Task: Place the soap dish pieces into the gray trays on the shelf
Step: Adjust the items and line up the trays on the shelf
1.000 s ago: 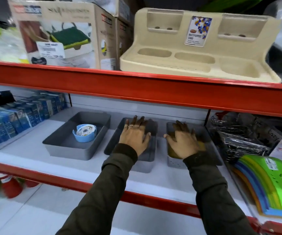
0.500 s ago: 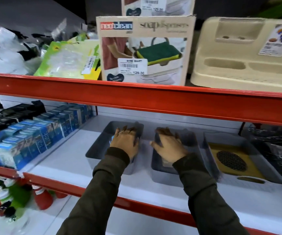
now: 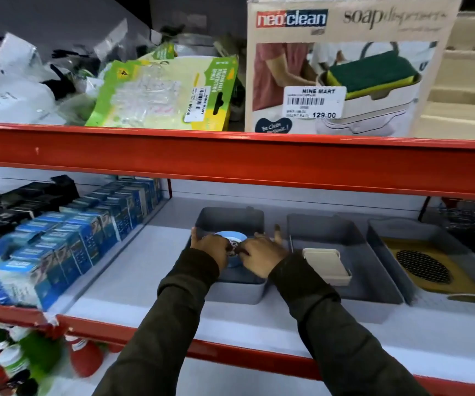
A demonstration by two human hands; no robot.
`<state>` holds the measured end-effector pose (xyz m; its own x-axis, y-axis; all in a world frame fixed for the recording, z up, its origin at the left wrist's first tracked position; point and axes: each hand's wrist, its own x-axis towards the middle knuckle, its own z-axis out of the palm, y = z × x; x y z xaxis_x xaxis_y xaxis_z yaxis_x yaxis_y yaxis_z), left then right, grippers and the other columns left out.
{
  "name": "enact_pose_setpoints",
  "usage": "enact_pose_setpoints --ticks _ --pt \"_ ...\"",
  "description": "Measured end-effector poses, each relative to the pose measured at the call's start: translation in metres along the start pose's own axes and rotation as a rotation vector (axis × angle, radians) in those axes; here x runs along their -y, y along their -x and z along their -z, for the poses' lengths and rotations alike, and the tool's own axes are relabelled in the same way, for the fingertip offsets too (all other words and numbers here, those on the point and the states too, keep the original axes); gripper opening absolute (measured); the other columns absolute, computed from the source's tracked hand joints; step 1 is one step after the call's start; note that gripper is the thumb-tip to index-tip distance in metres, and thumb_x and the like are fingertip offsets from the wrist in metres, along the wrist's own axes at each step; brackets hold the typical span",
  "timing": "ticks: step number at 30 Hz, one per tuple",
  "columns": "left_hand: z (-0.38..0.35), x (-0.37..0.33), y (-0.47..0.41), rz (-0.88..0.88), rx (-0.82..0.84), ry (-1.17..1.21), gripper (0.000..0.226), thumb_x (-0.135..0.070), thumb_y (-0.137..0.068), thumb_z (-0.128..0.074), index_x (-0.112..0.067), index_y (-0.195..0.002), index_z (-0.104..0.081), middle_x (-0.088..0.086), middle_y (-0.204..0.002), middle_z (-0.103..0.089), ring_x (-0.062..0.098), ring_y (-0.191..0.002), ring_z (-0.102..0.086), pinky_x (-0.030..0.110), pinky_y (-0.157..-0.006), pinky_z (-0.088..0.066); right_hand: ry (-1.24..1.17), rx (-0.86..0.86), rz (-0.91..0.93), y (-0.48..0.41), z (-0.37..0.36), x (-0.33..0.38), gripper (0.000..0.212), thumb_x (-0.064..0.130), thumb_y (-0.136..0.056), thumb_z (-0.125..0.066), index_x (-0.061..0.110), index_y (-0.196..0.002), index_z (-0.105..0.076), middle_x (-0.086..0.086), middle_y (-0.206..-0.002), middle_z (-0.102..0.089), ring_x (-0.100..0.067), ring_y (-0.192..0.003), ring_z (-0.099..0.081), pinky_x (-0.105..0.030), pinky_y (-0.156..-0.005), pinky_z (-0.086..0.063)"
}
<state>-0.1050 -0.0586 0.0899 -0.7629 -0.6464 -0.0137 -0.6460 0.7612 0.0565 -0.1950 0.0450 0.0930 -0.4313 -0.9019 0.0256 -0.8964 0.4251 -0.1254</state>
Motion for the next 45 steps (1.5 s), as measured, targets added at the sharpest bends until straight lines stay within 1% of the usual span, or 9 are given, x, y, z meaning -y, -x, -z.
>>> enact_pose_setpoints --ticks 6,11,17,21,25,29,33,40,45 --pt "0.001 0.007 0.001 0.118 -0.157 0.818 0.046 -0.015 -0.099 -0.045 -0.003 -0.143 -0.046 0.02 -0.149 -0.042 0.035 -0.135 -0.045 0.039 -0.115 -0.037 -0.896 -0.165 -0.167 -0.001 0.012 0.015 0.041 0.02 -0.101 -0.04 0.012 -0.14 -0.047 -0.015 -0.143 -0.05 -0.019 -0.118 -0.052 -0.032 -0.099 -0.039" --pt "-0.003 0.015 -0.011 0.305 0.133 1.519 0.061 -0.044 -0.102 -0.031 0.001 -0.138 -0.053 0.027 -0.131 -0.062 0.038 -0.125 -0.058 0.043 -0.113 -0.042 -1.638 -0.139 -0.446 -0.01 0.014 0.032 0.024 0.021 -0.1 -0.042 0.014 -0.088 -0.061 -0.017 -0.101 -0.066 -0.029 -0.09 -0.064 -0.033 -0.082 -0.049" --pt "-0.004 0.022 -0.015 0.3 0.13 1.559 0.071 -0.056 -0.098 -0.031 0.0 -0.131 -0.058 0.025 -0.12 -0.069 0.036 -0.117 -0.064 0.047 -0.112 -0.044 -1.805 -0.124 -0.514 -0.004 0.013 0.038 0.026 0.028 -0.099 -0.045 0.011 -0.085 -0.059 -0.008 -0.072 -0.065 -0.014 -0.055 -0.065 -0.019 -0.043 -0.048" --pt "0.002 0.02 -0.014 0.304 0.154 1.564 0.071 -0.058 -0.098 -0.032 -0.002 -0.133 -0.057 0.024 -0.121 -0.068 0.035 -0.117 -0.064 0.046 -0.112 -0.044 -1.784 -0.095 -0.499 0.002 0.016 0.037 0.026 0.032 -0.099 -0.044 0.013 -0.088 -0.059 -0.004 -0.082 -0.065 -0.013 -0.069 -0.063 -0.02 -0.05 -0.05" --pt "0.014 -0.005 -0.003 0.269 0.015 1.196 0.069 -0.054 -0.099 -0.035 -0.009 -0.151 -0.037 0.018 -0.151 -0.045 0.033 -0.136 -0.046 0.042 -0.118 -0.033 -1.53 -0.246 -0.372 0.012 0.033 0.013 0.029 0.028 -0.1 -0.044 0.016 -0.123 -0.058 0.007 -0.113 -0.055 -0.011 -0.106 -0.053 -0.027 -0.099 -0.043" --pt "0.028 -0.057 0.013 -0.101 -0.213 1.067 0.045 -0.022 -0.101 -0.045 -0.006 -0.143 -0.049 0.014 -0.151 -0.047 0.028 -0.142 -0.042 0.035 -0.121 -0.028 -1.174 -0.506 -0.254 0.051 0.053 -0.047 0.04 0.002 -0.098 -0.043 0.009 -0.135 -0.054 0.005 -0.128 -0.052 -0.011 -0.122 -0.047 -0.007 -0.094 -0.041" --pt "0.02 -0.122 0.025 -0.324 0.024 0.718 0.041 -0.014 -0.099 -0.045 -0.01 -0.139 -0.055 0.016 -0.139 -0.058 0.032 -0.128 -0.055 0.035 -0.11 -0.042 -0.722 -0.407 -0.362 0.091 0.043 -0.111 0.038 0.004 -0.096 -0.043 0.008 -0.131 -0.058 -0.01 -0.12 -0.062 -0.023 -0.112 -0.056 -0.026 -0.089 -0.045" --pt "0.003 -0.197 0.033 -0.192 0.301 0.457 0.044 -0.024 -0.102 -0.039 -0.009 -0.143 -0.049 0.015 -0.146 -0.051 0.031 -0.133 -0.05 0.034 -0.113 -0.037 -0.144 -0.138 -0.442 0.085 -0.003 -0.153 0.028 0.023 -0.1 -0.042 0.013 -0.115 -0.063 -0.01 -0.118 -0.068 -0.023 -0.108 -0.064 -0.027 -0.089 -0.043" --pt "0.0 -0.207 0.037 -0.084 0.292 0.477 0.045 -0.026 -0.103 -0.04 -0.009 -0.144 -0.047 0.015 -0.147 -0.051 0.031 -0.134 -0.05 0.034 -0.114 -0.036 -0.163 -0.108 -0.422 0.083 -0.017 -0.156 0.029 0.028 -0.099 -0.045 0.015 -0.115 -0.066 -0.01 -0.117 -0.07 -0.024 -0.108 -0.066 -0.028 -0.091 -0.045"
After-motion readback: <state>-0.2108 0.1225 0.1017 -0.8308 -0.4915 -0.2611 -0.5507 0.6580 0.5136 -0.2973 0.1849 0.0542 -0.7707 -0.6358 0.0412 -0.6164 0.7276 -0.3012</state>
